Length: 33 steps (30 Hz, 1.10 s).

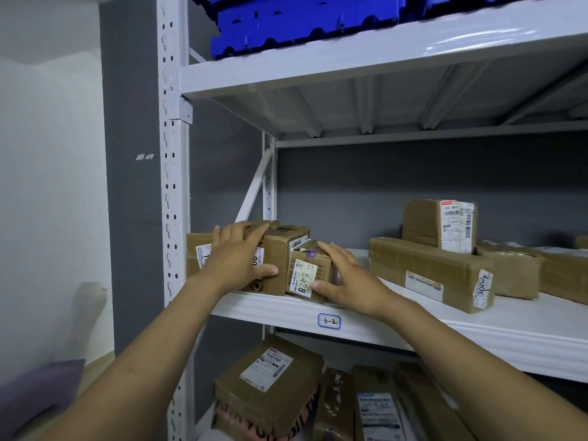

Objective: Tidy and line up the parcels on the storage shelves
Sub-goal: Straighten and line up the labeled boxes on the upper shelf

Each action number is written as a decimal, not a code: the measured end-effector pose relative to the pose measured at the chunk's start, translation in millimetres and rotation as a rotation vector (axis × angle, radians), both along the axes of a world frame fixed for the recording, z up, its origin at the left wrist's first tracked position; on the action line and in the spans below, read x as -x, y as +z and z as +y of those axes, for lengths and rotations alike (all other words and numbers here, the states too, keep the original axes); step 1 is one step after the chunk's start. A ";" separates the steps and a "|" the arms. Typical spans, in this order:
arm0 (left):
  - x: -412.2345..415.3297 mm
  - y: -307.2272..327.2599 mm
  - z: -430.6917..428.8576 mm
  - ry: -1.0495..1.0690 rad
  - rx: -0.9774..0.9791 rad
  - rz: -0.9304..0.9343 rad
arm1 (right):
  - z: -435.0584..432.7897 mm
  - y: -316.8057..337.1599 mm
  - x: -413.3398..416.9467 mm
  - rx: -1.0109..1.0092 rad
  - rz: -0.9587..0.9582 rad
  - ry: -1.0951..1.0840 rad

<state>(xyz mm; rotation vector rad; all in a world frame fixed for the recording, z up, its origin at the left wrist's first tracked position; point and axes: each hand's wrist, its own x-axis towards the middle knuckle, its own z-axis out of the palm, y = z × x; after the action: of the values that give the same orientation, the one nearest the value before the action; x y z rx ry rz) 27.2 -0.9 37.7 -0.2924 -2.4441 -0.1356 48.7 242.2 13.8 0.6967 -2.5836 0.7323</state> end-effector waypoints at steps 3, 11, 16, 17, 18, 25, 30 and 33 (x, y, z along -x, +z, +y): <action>-10.1 12.7 25.9 -0.040 0.070 0.039 | 18.3 14.1 -11.1 -0.058 0.057 -0.094; -25.6 32.8 116.4 -0.240 0.173 0.031 | 123.6 41.3 -36.8 -0.341 0.187 -0.645; -22.5 18.1 163.5 -0.334 0.112 0.009 | 168.9 21.4 -34.2 -0.044 0.007 -0.639; -22.1 14.2 170.5 -0.354 0.090 -0.020 | 173.1 16.9 -34.3 0.081 0.030 -0.594; -21.0 10.3 178.3 -0.376 0.061 -0.049 | 176.8 13.4 -35.4 0.193 0.059 -0.562; -23.0 -9.6 223.3 -0.540 -0.571 -0.245 | 182.3 8.4 -56.9 1.026 -0.092 -0.237; -37.3 -15.0 250.7 -0.884 -1.236 -0.694 | 170.1 11.8 -79.6 1.070 -0.227 0.000; -43.3 -10.6 253.1 -0.972 -1.424 -0.753 | 169.2 12.3 -84.3 0.980 -0.209 -0.023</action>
<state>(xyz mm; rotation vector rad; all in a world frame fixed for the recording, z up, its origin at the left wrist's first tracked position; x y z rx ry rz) 70.5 252.2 27.0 -0.7730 -1.8958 -2.5400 133.0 411.4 26.1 0.2659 -1.9765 1.9154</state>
